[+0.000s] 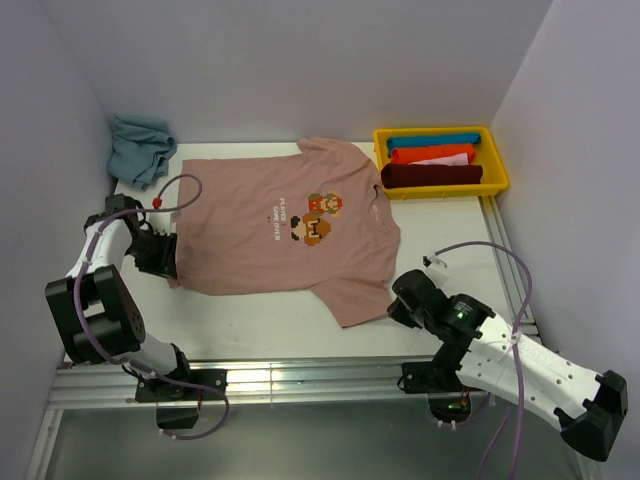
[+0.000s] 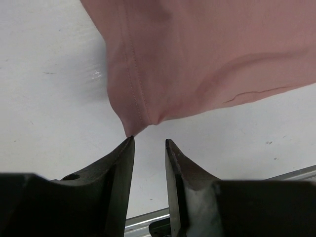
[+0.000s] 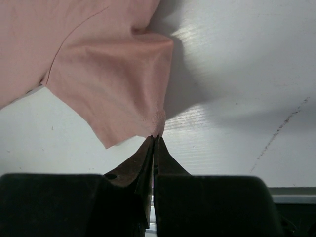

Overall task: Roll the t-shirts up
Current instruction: Flatten the tshirt

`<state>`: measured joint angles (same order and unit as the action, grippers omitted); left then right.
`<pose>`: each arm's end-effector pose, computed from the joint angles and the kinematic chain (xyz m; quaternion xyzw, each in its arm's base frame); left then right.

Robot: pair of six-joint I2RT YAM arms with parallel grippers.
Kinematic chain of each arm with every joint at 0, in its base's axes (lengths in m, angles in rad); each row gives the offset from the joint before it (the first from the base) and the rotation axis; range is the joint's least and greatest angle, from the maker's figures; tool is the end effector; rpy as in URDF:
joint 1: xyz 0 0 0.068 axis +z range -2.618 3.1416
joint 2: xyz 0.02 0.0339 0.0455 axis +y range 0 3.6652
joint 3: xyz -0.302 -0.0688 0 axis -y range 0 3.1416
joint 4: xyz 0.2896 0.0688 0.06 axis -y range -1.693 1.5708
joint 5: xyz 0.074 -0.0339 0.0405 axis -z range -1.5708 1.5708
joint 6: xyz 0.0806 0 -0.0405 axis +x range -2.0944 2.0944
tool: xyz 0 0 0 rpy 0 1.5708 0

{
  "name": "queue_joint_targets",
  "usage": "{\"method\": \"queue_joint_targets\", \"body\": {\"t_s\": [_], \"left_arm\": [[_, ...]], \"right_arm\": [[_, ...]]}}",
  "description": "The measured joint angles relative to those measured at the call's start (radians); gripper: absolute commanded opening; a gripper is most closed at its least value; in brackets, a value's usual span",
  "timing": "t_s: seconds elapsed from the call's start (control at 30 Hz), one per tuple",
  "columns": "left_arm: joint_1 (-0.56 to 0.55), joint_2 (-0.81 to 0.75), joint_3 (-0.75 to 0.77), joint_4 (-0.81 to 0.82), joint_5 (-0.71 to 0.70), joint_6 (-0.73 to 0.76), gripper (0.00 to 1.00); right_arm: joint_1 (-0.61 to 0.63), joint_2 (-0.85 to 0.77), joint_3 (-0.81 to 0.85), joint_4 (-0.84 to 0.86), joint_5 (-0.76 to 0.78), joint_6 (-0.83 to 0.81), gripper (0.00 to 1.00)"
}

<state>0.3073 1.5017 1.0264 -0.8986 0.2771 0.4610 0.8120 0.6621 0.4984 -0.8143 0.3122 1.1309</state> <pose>0.3057 0.0739 0.1870 0.0892 0.9817 -0.0909 0.1418 0.1291 0.1002 0.1862 0.1948 0.9256 0.1544 0.2855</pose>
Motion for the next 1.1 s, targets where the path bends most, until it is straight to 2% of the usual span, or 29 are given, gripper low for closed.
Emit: {"method": "queue_joint_targets", "body": {"t_s": [0.2, 0.43, 0.63, 1.1], "left_arm": [[0.015, 0.008, 0.04, 0.003, 0.018, -0.031, 0.41], [0.017, 0.036, 0.051, 0.013, 0.012, -0.04, 0.39], [0.021, 0.05, 0.049, 0.014, 0.014, -0.037, 0.46], [0.08, 0.088, 0.026, 0.011, 0.034, -0.012, 0.43]], "right_arm": [[0.0, 0.048, 0.0, 0.04, -0.007, -0.01, 0.04], [0.0, 0.052, -0.002, 0.062, -0.006, -0.014, 0.05], [0.0, 0.026, -0.016, 0.064, -0.006, -0.013, 0.05], [0.0, 0.013, -0.047, 0.066, 0.002, -0.013, 0.07]]}}
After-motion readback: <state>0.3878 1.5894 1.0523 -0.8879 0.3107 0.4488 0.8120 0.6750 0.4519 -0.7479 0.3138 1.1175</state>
